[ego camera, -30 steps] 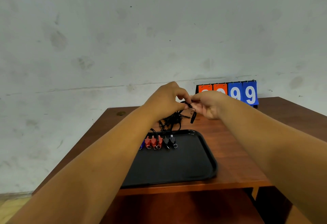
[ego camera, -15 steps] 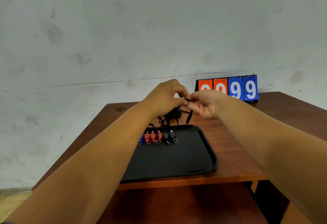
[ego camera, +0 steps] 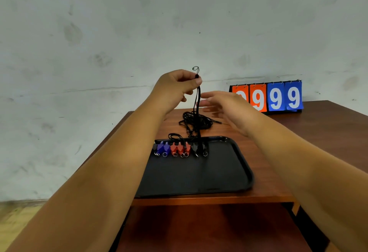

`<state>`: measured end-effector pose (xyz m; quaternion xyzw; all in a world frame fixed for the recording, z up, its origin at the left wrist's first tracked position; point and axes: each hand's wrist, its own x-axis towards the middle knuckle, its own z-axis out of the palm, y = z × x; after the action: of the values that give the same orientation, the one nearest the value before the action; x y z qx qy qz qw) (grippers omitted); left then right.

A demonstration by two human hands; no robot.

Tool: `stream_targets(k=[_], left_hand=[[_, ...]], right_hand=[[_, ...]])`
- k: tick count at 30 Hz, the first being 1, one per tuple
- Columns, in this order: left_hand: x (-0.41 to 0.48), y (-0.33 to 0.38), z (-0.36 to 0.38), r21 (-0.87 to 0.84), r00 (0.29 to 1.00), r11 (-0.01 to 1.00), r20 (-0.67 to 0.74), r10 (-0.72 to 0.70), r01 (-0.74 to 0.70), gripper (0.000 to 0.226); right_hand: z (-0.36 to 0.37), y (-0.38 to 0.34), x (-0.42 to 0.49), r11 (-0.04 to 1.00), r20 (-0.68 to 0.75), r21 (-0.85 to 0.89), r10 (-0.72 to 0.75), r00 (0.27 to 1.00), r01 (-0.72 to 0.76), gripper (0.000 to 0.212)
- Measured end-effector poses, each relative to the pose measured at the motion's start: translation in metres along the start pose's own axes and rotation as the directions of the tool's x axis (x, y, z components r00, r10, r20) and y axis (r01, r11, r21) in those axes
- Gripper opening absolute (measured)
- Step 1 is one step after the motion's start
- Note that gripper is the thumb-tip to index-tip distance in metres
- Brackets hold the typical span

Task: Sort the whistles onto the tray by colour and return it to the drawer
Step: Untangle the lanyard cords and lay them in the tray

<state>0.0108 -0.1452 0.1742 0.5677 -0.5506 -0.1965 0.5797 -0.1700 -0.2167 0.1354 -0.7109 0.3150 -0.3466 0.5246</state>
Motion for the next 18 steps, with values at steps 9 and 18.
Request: stream_targets(k=[9,18], left_hand=[[-0.014,-0.003,-0.015,-0.171,0.986,0.982,-0.126,-0.109,0.086,0.015],[-0.038,-0.034,-0.05,-0.404,0.958,0.907,-0.193,-0.211,0.118,0.015]], right_hand=[[0.044,0.005,-0.019,0.976,0.05,0.195,-0.104,0.993,0.093,0.025],[0.034,0.044,-0.026,0.998,0.091,-0.025,-0.051,0.995,0.054,0.026]])
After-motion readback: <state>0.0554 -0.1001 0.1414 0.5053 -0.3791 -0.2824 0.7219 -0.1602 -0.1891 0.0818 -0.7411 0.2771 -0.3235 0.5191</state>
